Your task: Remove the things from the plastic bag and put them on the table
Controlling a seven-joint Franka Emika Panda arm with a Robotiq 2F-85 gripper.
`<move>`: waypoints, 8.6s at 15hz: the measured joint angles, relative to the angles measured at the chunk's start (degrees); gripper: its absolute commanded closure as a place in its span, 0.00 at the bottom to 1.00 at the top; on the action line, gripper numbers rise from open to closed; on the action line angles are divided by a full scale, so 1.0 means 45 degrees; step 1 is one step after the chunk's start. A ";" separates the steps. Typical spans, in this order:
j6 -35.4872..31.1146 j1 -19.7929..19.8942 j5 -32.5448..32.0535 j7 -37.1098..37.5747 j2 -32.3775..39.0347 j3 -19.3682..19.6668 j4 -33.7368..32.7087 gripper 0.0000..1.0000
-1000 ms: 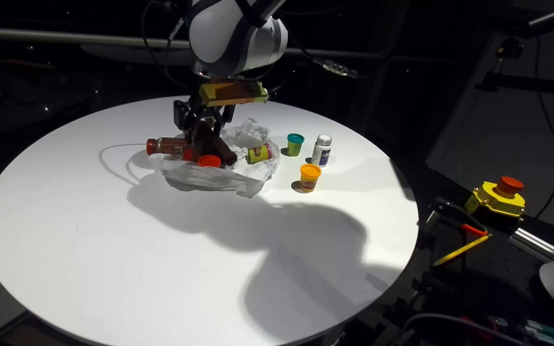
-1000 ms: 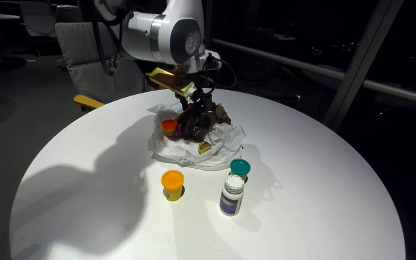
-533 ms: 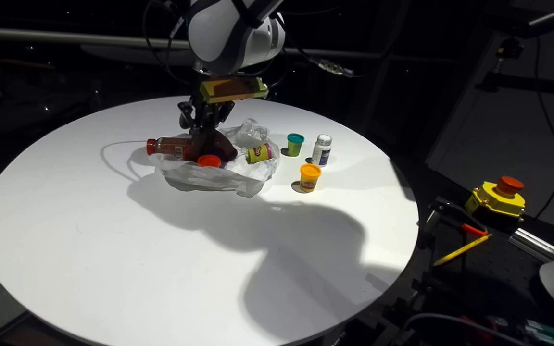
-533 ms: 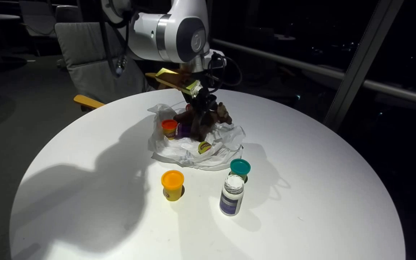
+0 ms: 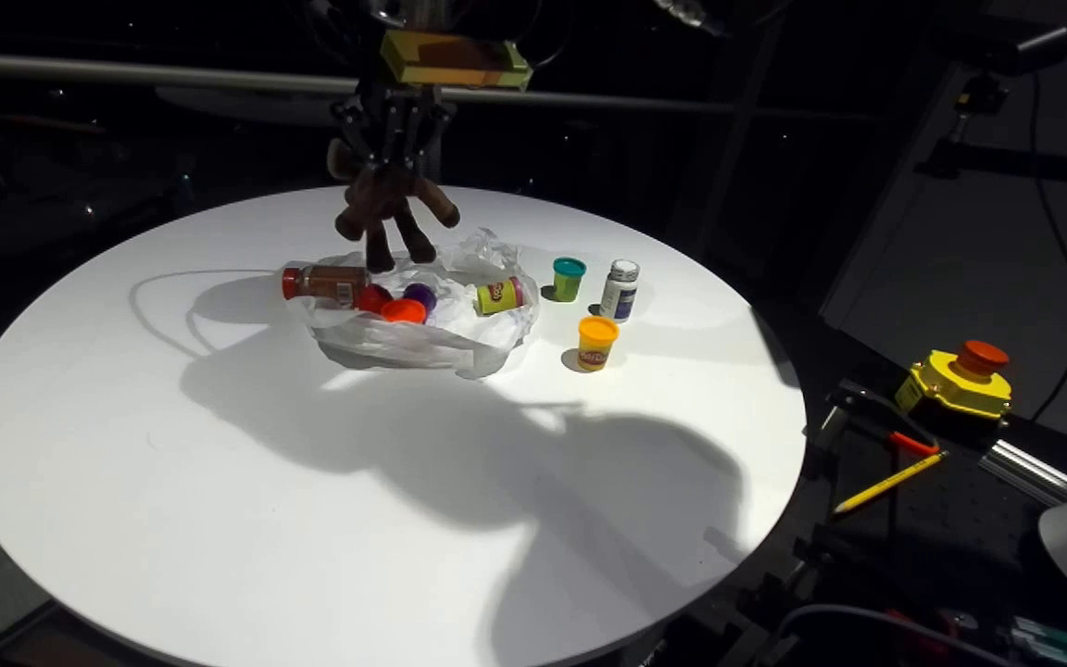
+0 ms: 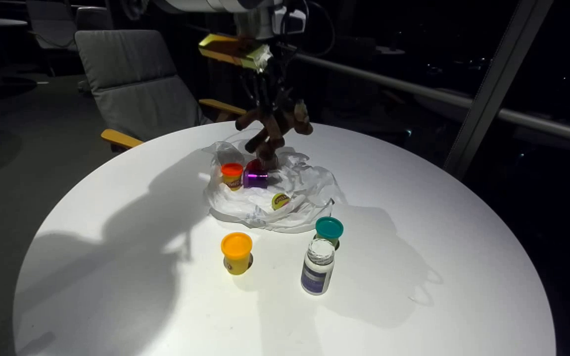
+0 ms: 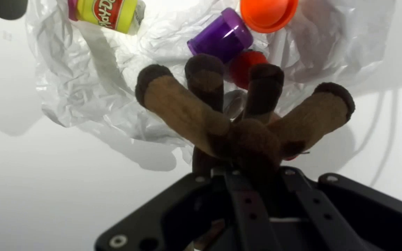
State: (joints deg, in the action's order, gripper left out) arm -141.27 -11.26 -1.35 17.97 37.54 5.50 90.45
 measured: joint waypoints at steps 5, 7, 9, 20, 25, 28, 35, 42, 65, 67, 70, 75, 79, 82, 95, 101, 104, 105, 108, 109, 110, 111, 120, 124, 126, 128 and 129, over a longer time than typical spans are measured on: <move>0.0110 -0.0052 0.0206 -0.1429 -0.3035 -0.1563 0.3031 0.88; 0.0131 -0.0028 0.0750 -0.2350 -0.4086 -0.2409 0.4419 0.88; 0.0104 -0.0043 0.1113 -0.3021 -0.4706 -0.3117 0.5655 0.88; -0.1600 -0.0176 -0.0054 -0.3753 -0.3413 -0.3578 0.8390 0.21; 0.1789 0.0382 -0.0071 -0.4895 -0.3360 -0.3294 0.6460 0.00; 0.3033 0.0785 -0.0369 -0.5681 -0.2981 -0.2844 0.4730 0.00; 0.0548 0.0910 -0.1915 -0.6847 -0.0190 -0.2492 0.1407 0.00; -0.1832 0.0328 -0.3411 -0.7167 0.3343 -0.2009 -0.1566 0.00; 0.0194 0.1471 -0.2530 -0.8729 0.6510 -0.2289 -0.6586 0.39; 0.0502 0.1474 -0.2388 -0.8851 0.6717 -0.2322 -0.6885 0.56; 0.0761 0.1478 -0.2337 -0.8907 0.6980 -0.2330 -0.7293 0.76; 0.0821 0.1534 -0.2320 -0.8931 0.6884 -0.2332 -0.7757 0.75; 0.0876 0.1614 -0.2320 -0.8931 0.5986 -0.2284 -0.7553 0.76; 0.1015 0.1677 -0.2320 -0.8929 0.4590 -0.2210 -0.6314 0.76; 0.0304 0.1743 -0.2672 -0.8061 -0.1069 -0.1877 0.1421 0.76; 0.0383 0.1669 -0.3534 -0.6866 -0.3899 -0.1587 0.5643 0.76; 0.0375 0.1672 -0.3412 -0.6917 -0.5330 -0.1769 0.7933 0.76; 0.0310 0.1672 -0.3297 -0.6945 -0.5768 -0.1885 0.8687 0.76; -0.0553 0.1659 -0.2655 -0.7141 -0.7043 -0.2424 1.1009 0.76; -0.1030 0.1610 -0.2365 -0.7172 -0.7475 -0.2627 1.1781 0.76; -0.1552 0.1511 -0.2103 -0.7171 -0.7925 -0.2826 1.2564 0.76; -0.2080 0.1362 -0.1879 -0.7123 -0.8362 -0.2996 1.3313 0.76; -0.4813 0.0771 -0.3512 -0.3325 -0.8318 -0.3350 1.5014 0.76; -0.5052 0.0791 -0.5874 -0.0674 -0.7397 -0.2943 1.4621 0.76; -0.5054 0.0769 -0.7183 0.0616 -0.6851 -0.2588 1.4293 0.76; -0.5053 0.0721 -0.8145 0.1603 -0.6232 -0.2248 1.3888 0.76; -0.5052 0.0692 -0.8499 0.1994 -0.5876 -0.2109 1.3659 0.76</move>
State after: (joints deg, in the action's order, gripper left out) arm -164.01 -8.14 -39.60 26.94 11.10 -3.99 151.91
